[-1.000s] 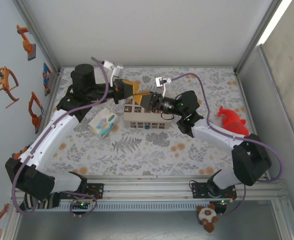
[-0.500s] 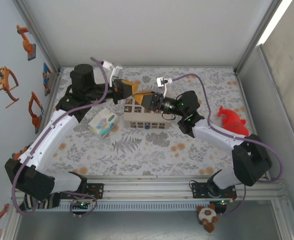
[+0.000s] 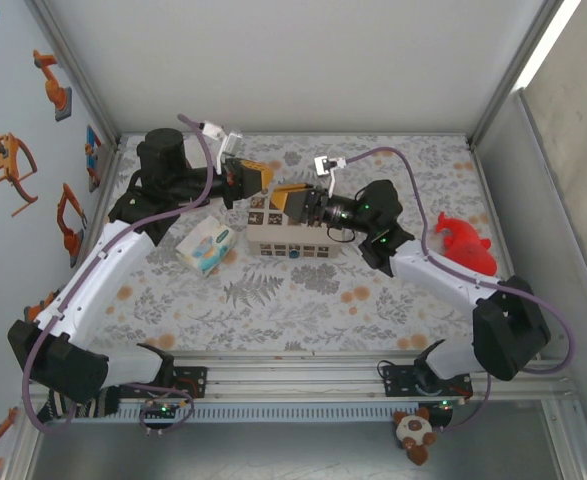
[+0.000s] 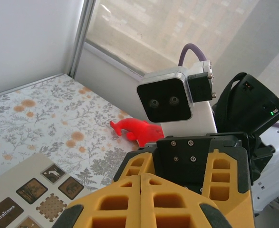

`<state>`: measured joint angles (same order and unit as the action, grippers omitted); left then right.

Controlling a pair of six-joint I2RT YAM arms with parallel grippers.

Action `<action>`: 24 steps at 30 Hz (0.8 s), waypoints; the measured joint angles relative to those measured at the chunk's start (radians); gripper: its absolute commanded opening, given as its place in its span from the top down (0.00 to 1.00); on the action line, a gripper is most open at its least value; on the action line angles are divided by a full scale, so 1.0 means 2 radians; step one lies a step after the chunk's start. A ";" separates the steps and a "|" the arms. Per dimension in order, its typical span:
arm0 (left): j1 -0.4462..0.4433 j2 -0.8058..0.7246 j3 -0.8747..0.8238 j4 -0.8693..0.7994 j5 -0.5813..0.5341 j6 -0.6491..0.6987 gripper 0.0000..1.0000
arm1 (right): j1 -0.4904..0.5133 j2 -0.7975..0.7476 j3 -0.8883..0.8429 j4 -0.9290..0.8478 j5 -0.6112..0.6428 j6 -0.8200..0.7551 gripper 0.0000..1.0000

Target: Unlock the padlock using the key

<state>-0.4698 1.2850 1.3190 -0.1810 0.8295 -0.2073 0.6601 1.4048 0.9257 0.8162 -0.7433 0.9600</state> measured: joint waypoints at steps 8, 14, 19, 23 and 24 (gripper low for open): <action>0.000 0.000 0.000 0.000 0.000 0.000 1.00 | 0.010 0.012 0.015 -0.001 -0.001 -0.004 0.53; 0.000 0.000 0.000 0.000 0.000 0.000 1.00 | 0.013 0.020 0.019 -0.001 0.000 -0.005 0.56; 0.000 0.000 0.000 0.000 0.000 0.000 1.00 | 0.018 0.025 0.026 -0.003 0.000 -0.005 0.59; 0.000 0.000 0.000 0.000 0.000 0.000 1.00 | 0.019 0.025 0.030 -0.004 0.000 -0.005 0.62; 0.000 0.000 0.000 0.000 0.000 0.000 1.00 | 0.019 0.025 0.030 -0.004 0.000 -0.005 0.63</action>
<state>-0.4698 1.2850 1.3190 -0.1810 0.8295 -0.2073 0.6975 1.4551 0.9859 0.8082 -0.7441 0.9501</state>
